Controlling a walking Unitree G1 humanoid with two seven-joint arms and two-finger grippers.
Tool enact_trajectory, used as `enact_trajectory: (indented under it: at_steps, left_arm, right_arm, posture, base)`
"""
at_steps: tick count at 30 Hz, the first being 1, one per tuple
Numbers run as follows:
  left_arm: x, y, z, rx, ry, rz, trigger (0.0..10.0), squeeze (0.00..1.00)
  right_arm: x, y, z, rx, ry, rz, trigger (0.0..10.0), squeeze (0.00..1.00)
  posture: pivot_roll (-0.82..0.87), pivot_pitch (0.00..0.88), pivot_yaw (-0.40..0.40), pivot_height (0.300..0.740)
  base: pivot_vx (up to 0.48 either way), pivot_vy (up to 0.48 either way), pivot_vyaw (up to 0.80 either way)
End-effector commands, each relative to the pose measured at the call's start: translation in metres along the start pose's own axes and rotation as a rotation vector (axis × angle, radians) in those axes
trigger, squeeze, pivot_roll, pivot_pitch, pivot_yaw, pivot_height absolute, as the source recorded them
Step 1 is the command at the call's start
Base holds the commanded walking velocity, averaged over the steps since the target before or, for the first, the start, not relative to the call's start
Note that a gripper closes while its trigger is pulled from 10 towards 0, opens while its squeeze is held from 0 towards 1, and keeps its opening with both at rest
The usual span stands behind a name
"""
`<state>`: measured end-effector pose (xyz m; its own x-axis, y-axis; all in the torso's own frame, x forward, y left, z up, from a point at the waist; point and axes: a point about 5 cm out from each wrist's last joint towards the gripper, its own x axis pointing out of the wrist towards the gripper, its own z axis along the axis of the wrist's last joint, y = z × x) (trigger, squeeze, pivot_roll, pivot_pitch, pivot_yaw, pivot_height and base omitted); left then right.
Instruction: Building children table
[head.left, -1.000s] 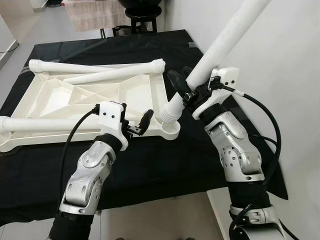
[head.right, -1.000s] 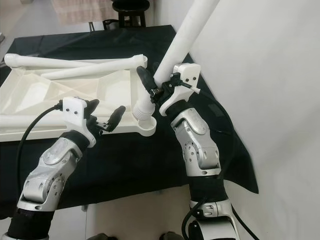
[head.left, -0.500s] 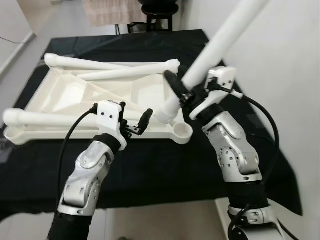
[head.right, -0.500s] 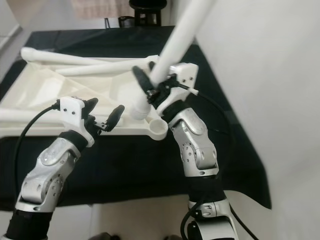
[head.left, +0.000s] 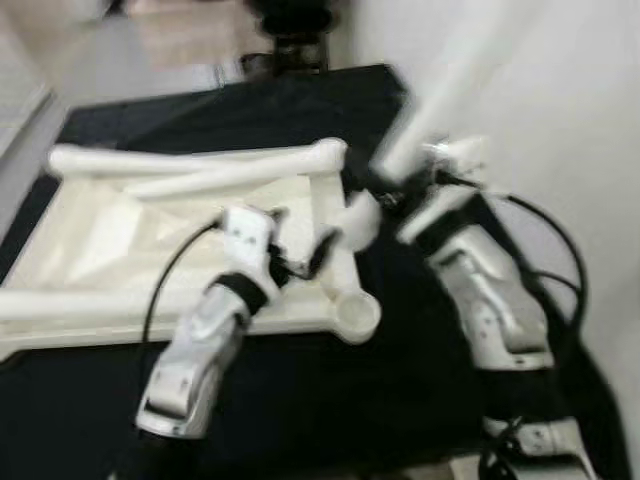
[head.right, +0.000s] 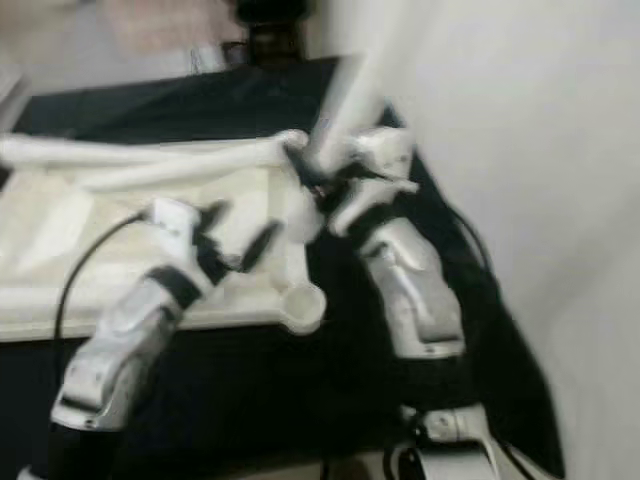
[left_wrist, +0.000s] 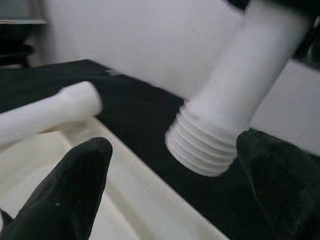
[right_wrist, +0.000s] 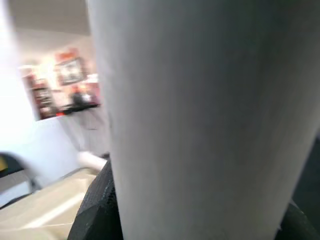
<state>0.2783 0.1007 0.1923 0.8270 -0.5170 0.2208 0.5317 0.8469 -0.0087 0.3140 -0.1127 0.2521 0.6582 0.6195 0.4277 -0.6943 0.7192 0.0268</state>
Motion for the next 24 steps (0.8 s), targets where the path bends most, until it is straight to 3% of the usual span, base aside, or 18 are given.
enact_trajectory:
  at_steps: [1,3,4,5,9,14,19,24]
  left_arm:
    - [-0.007,0.001,-0.008,-0.014,0.046,-0.012,10.0,0.0]
    - [-0.015,-0.009,-0.011,-0.013,0.067,-0.101,10.0,0.0]
    - [-0.015,-0.009,-0.011,-0.013,0.067,-0.101,10.0,0.0]
    - [-0.019,-0.012,-0.011,-0.015,0.076,-0.126,10.0,0.0]
    - [-0.033,-0.004,-0.016,0.017,0.125,-0.097,10.0,0.0]
    - [-0.041,-0.005,-0.019,0.027,0.15,-0.095,10.0,0.0]
    - [-0.064,-0.019,-0.023,0.085,0.221,-0.124,10.0,0.0]
    - [-0.076,-0.026,-0.017,0.108,0.24,-0.134,10.0,0.0]
  right_arm:
    - [0.003,0.015,0.001,0.013,-0.025,0.1,10.0,0.0]
    - [-0.009,0.024,0.0,-0.007,0.055,0.3,10.0,0.0]
    - [-0.009,0.024,0.0,-0.007,0.055,0.3,10.0,0.0]
    - [-0.015,0.028,-0.001,-0.011,0.089,0.387,10.0,0.0]
    - [-0.026,0.028,-0.004,-0.053,0.206,0.605,10.0,0.0]
    - [-0.025,0.022,-0.006,-0.08,0.258,0.661,10.0,0.0]
    - [-0.016,-0.007,0.004,-0.103,0.332,0.713,10.0,0.0]
    - [-0.012,-0.024,0.016,-0.116,0.342,0.695,10.0,0.0]
  posture:
    - [-0.02,0.123,-0.013,0.74]
    - [-0.02,0.125,-0.01,0.74]
    - [-0.02,0.125,-0.01,0.74]
    - [-0.02,0.126,-0.01,0.74]
    - [-0.01,0.138,-0.015,0.74]
    - [0.01,0.155,-0.024,0.74]
    - [0.04,0.223,-0.039,0.74]
    - [0.05,0.272,-0.039,0.74]
  base:
    - [0.0,0.0,0.0]
    - [0.0,0.0,0.0]
    - [0.0,0.0,0.0]
    - [0.0,0.0,0.0]
    - [0.0,0.0,0.0]
    - [0.0,0.0,0.0]
    - [0.0,0.0,0.0]
    - [0.0,0.0,0.0]
